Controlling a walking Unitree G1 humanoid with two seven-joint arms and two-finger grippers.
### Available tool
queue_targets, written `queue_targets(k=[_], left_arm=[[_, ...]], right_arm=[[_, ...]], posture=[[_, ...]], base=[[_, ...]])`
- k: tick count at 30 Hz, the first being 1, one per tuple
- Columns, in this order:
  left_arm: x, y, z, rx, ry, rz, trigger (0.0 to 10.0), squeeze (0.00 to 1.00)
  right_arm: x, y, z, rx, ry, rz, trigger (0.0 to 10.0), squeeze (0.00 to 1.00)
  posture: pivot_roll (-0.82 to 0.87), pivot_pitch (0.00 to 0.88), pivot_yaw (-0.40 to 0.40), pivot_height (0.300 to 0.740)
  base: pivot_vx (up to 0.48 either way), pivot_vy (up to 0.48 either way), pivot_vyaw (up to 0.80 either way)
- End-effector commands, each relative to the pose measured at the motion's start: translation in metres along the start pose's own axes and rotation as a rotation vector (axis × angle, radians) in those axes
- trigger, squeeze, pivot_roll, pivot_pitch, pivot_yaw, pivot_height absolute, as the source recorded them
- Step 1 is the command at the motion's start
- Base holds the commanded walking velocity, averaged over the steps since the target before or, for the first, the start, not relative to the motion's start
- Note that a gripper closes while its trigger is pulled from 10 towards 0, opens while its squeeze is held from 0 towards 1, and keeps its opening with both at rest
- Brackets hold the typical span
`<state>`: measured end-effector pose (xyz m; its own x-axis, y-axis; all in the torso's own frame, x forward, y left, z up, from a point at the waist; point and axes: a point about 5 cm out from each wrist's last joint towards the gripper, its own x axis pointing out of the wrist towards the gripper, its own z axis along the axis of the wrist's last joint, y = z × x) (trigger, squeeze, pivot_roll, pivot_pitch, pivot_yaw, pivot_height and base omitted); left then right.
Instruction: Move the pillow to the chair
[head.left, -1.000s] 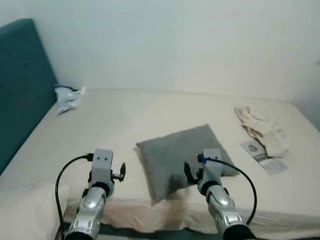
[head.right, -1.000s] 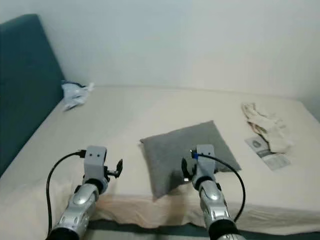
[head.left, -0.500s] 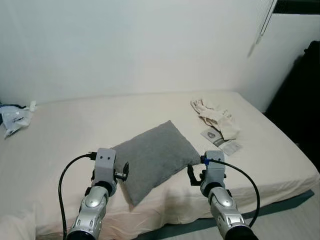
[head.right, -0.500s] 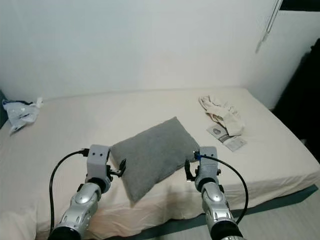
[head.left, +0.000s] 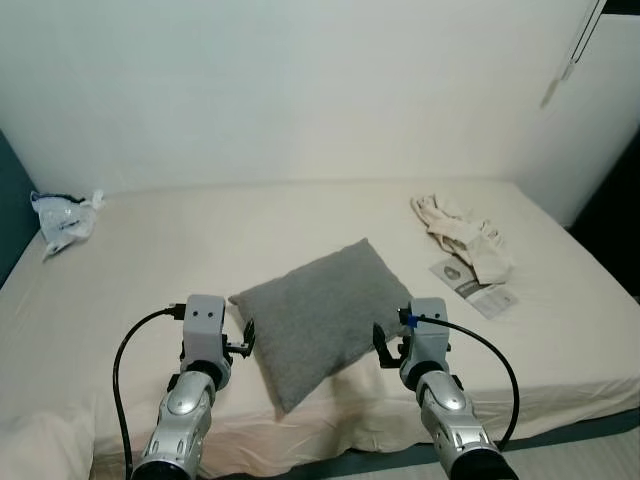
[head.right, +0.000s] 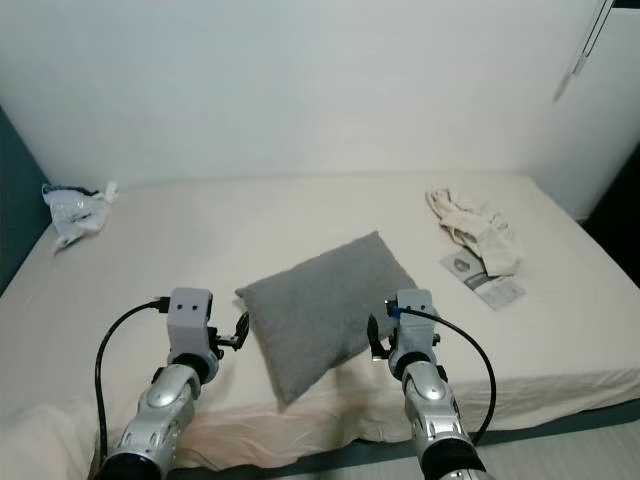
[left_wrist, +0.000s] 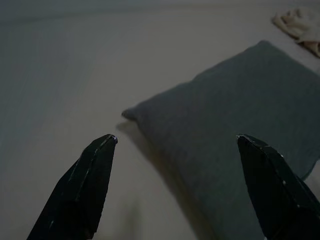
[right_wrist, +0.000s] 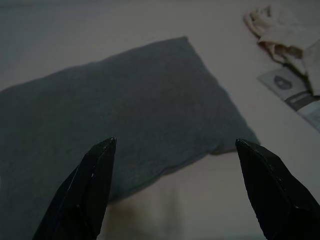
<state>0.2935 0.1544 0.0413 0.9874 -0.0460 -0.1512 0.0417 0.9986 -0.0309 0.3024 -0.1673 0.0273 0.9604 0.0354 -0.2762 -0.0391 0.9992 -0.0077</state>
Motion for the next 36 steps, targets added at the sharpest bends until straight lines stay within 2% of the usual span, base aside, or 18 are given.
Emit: queue_targets(k=[1,7,36], left_arm=[[-0.0012,-0.0018,0.0013,-0.015,-0.016,-0.003,10.0,0.0],[-0.0016,-0.0026,0.0006,-0.019,-0.016,-0.006,10.0,0.0],[-0.0041,-0.0022,0.001,-0.004,-0.034,-0.024,10.0,0.0]], right_arm=[[0.0003,0.0,0.0021,-0.011,-0.011,0.005,10.0,0.0],[-0.0002,-0.0002,0.0017,-0.014,-0.012,0.006,10.0,0.0],[-0.0012,0.0023,0.0034,0.013,-0.034,0.02,10.0,0.0]], posture=[[-0.01,0.03,-0.016,0.74],[-0.01,0.027,-0.017,0.74],[0.0,0.033,-0.016,0.74]], base=[[0.401,0.0,0.0],[0.374,0.0,0.0],[0.0,0.0,0.0]])
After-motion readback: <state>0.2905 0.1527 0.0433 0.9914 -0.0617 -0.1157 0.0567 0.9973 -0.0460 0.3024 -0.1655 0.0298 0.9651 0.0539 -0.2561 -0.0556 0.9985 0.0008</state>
